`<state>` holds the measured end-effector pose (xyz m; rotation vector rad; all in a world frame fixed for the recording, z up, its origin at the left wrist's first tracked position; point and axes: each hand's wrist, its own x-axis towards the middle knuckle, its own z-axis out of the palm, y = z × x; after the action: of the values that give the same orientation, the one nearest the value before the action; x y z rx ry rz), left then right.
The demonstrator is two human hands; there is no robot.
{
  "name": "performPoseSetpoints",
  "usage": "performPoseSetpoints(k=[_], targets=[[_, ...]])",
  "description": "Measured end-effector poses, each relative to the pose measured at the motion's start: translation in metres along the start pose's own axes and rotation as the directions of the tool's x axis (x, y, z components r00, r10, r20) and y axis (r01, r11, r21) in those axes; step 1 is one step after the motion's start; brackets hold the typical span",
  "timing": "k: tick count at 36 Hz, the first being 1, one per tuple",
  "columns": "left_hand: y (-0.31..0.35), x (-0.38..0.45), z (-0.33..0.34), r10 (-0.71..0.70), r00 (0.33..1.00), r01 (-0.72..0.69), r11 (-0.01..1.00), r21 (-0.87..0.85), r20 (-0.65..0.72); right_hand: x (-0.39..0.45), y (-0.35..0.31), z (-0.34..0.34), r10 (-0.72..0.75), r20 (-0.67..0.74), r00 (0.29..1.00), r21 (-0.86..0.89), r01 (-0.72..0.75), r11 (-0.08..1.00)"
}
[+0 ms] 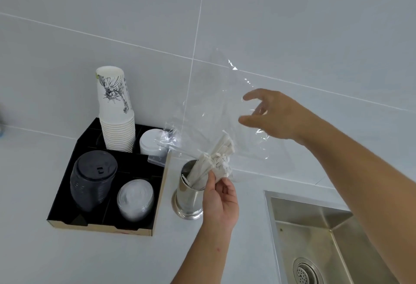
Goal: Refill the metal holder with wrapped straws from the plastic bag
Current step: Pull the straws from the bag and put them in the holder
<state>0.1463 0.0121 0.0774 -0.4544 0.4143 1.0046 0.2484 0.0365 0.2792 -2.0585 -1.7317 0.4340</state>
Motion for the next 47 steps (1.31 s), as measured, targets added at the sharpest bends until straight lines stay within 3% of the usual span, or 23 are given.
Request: performPoseSetpoints(k=[2, 7, 12, 21, 28, 38, 47], targets=[[0.0, 0.002, 0.0, 0.006, 1.0, -0.006, 1.0, 0.0, -0.007, -0.002, 0.003, 0.004, 0.016, 0.033, 0.999, 0.067, -0.018, 0.998], [0.0, 0.001, -0.006, -0.024, 1.0, 0.023, 0.998, 0.064, 0.014, -0.002, -0.007, 0.004, -0.084, -0.17, 0.982, -0.06, 0.074, 0.995], [0.003, -0.002, -0.008, -0.036, 0.999, 0.034, 0.995, 0.097, 0.018, -0.001, -0.027, -0.016, -0.116, -0.256, 0.96, 0.003, 0.121, 0.993], [0.0, -0.005, -0.005, -0.037, 0.998, 0.032, 0.997, 0.076, 0.057, -0.01, -0.04, -0.038, -0.157, -0.302, 0.94, 0.055, 0.182, 0.982], [0.006, -0.005, -0.004, 0.003, 1.0, -0.005, 0.997, 0.075, 0.025, -0.009, -0.033, -0.005, -0.108, -0.251, 0.962, -0.07, 0.094, 0.993], [-0.004, -0.02, 0.006, 0.02, 0.999, -0.021, 0.999, 0.04, 0.029, -0.017, -0.039, -0.041, -0.128, -0.288, 0.949, -0.111, 0.099, 0.989], [-0.003, -0.005, 0.01, 0.065, 0.997, -0.063, 0.997, 0.053, -0.033, -0.008, -0.024, -0.018, -0.064, -0.279, 0.958, -0.131, 0.028, 0.991]])
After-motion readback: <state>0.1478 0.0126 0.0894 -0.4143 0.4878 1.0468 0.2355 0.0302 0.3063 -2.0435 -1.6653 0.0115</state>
